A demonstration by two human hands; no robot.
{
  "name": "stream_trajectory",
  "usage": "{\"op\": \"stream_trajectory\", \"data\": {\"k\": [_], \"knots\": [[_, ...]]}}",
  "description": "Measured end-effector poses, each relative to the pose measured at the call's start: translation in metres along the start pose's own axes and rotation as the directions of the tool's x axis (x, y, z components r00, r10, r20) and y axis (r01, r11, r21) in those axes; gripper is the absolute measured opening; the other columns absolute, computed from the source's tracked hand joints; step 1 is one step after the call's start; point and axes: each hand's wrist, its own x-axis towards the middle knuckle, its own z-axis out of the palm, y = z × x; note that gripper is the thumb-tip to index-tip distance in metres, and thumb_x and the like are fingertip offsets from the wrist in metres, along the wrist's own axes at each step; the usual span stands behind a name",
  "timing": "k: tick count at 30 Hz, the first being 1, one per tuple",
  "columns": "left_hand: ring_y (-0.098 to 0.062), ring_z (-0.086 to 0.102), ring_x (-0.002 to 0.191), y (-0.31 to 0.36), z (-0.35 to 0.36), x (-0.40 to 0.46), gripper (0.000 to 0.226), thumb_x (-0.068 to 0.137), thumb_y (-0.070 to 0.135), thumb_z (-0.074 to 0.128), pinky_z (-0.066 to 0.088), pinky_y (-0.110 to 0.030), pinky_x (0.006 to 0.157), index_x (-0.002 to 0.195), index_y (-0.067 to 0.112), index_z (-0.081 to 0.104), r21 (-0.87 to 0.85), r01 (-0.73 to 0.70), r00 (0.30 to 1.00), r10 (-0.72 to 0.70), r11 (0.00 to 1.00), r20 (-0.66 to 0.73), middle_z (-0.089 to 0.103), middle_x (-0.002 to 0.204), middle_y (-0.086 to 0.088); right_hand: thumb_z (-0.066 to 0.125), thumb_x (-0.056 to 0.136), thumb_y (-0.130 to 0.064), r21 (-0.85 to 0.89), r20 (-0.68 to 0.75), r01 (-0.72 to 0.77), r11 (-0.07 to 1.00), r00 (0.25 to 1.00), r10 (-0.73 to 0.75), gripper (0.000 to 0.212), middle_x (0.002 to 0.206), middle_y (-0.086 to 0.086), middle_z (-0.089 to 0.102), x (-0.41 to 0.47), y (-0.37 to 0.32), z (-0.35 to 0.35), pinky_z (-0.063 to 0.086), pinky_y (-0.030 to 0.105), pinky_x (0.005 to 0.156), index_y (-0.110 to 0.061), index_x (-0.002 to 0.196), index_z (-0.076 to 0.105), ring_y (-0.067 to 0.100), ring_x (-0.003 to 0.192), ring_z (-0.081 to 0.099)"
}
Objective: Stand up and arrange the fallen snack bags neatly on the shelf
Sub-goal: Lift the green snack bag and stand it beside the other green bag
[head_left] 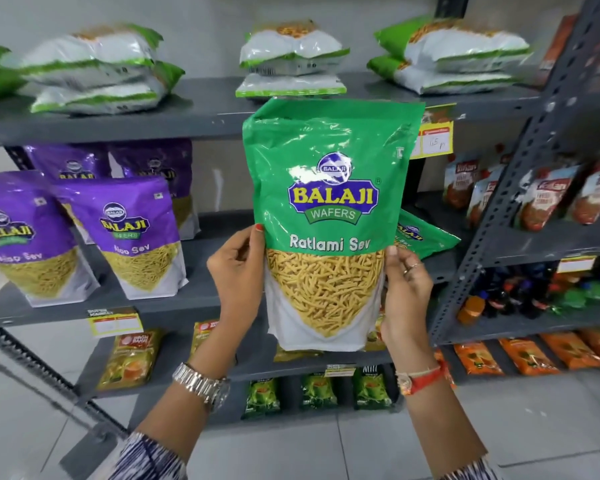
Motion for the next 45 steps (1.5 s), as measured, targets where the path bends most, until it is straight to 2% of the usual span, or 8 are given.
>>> {"op": "stream_trajectory", "data": {"k": [12, 16, 22, 31, 35, 38, 41, 45], "knots": [[-0.002, 0.043, 0.046, -0.089, 0.011, 0.015, 0.033, 0.091, 0.016, 0.048, 0.033, -0.023, 0.048, 0.06, 0.008, 0.055, 0.269, 0.197, 0.969, -0.228, 0.943, 0.09, 0.049, 0.05, 0.004, 0.048, 0.095, -0.02, -0.152, 0.096, -0.106, 0.983, 0.988, 0.122, 0.011, 0.083, -0.001, 0.06, 0.044, 0.081, 0.01, 0.046, 0.028, 0.077, -0.016, 0.088, 0.055, 0.014, 0.082, 0.056], [-0.017, 0.059, 0.068, -0.124, 0.031, 0.042, 0.017, 0.089, 0.008, 0.048, 0.053, -0.04, 0.068, 0.085, 0.007, 0.064, 0.201, 0.374, 0.922, -0.387, 0.906, 0.03, 0.062, 0.071, -0.005, 0.046, 0.096, -0.016, -0.18, 0.111, -0.156, 0.971, 0.978, 0.177, 0.014, 0.081, -0.003, 0.057, 0.081, 0.105, 0.027, 0.043, 0.023, 0.071, -0.017, 0.084, 0.053, 0.012, 0.08, 0.053], [-0.026, 0.053, 0.073, -0.159, 0.055, 0.087, 0.016, 0.09, 0.004, 0.046, 0.051, -0.054, 0.072, 0.097, 0.001, 0.06, 0.113, 0.466, 0.885, -0.463, 0.878, -0.054, 0.058, 0.071, -0.005, 0.045, 0.096, -0.014, -0.163, 0.192, -0.179, 0.97, 0.959, 0.209, 0.015, 0.084, -0.006, 0.057, 0.136, 0.129, 0.058, 0.042, 0.017, 0.072, -0.021, 0.084, 0.05, 0.005, 0.082, 0.054], [-0.022, 0.051, 0.07, -0.193, 0.058, 0.105, 0.014, 0.09, 0.004, 0.045, 0.046, -0.048, 0.075, 0.088, 0.012, 0.057, 0.077, 0.489, 0.872, -0.483, 0.869, -0.085, 0.057, 0.072, -0.006, 0.045, 0.095, -0.011, -0.308, 0.256, -0.125, 0.943, 0.944, 0.208, 0.01, 0.106, 0.01, 0.062, 0.162, 0.164, 0.075, 0.045, 0.033, 0.09, -0.015, 0.102, 0.051, 0.028, 0.104, 0.058], [-0.018, 0.055, 0.096, -0.177, 0.071, 0.088, 0.027, 0.091, 0.01, 0.046, 0.044, -0.026, 0.087, 0.116, 0.003, 0.053, 0.166, 0.411, 0.897, -0.365, 0.897, -0.251, 0.061, 0.11, -0.011, 0.043, 0.092, 0.0, -0.347, 0.287, -0.018, 0.938, 0.95, 0.125, 0.026, 0.111, 0.01, 0.063, 0.161, 0.153, 0.067, 0.044, 0.008, 0.081, -0.006, 0.116, 0.052, 0.017, 0.1, 0.058], [-0.017, 0.044, 0.113, -0.159, 0.088, 0.06, 0.031, 0.093, 0.018, 0.043, 0.03, -0.01, 0.094, 0.119, 0.003, 0.051, 0.34, 0.217, 0.946, -0.112, 0.915, -0.305, 0.053, 0.121, -0.015, 0.045, 0.087, 0.009, -0.252, 0.203, -0.014, 0.967, 0.977, 0.067, 0.031, 0.112, 0.018, 0.063, 0.164, 0.136, 0.048, 0.048, 0.018, 0.089, -0.004, 0.113, 0.053, 0.021, 0.099, 0.061], [-0.001, 0.031, 0.102, -0.15, 0.116, 0.027, 0.027, 0.092, 0.012, 0.044, 0.023, 0.0, 0.094, 0.114, -0.003, 0.051, 0.418, 0.03, 0.981, 0.054, 0.908, -0.187, 0.048, 0.113, -0.019, 0.051, 0.079, 0.005, -0.074, -0.09, -0.055, 0.996, 0.995, 0.048, 0.025, 0.098, 0.017, 0.065, 0.168, 0.115, 0.019, 0.052, 0.037, 0.084, -0.011, 0.097, 0.059, 0.025, 0.088, 0.063], [-0.013, 0.045, 0.101, -0.15, 0.17, 0.007, 0.026, 0.094, 0.02, 0.04, 0.034, -0.027, 0.092, 0.105, 0.006, 0.059, 0.345, -0.218, 0.918, 0.071, 0.913, 0.391, 0.06, 0.106, -0.018, 0.057, 0.079, 0.004, -0.195, -0.536, -0.097, 0.976, 0.844, -0.023, 0.024, 0.102, 0.013, 0.058, 0.178, 0.113, -0.027, 0.048, 0.015, 0.07, -0.004, 0.101, 0.063, 0.002, 0.072, 0.053]]}}
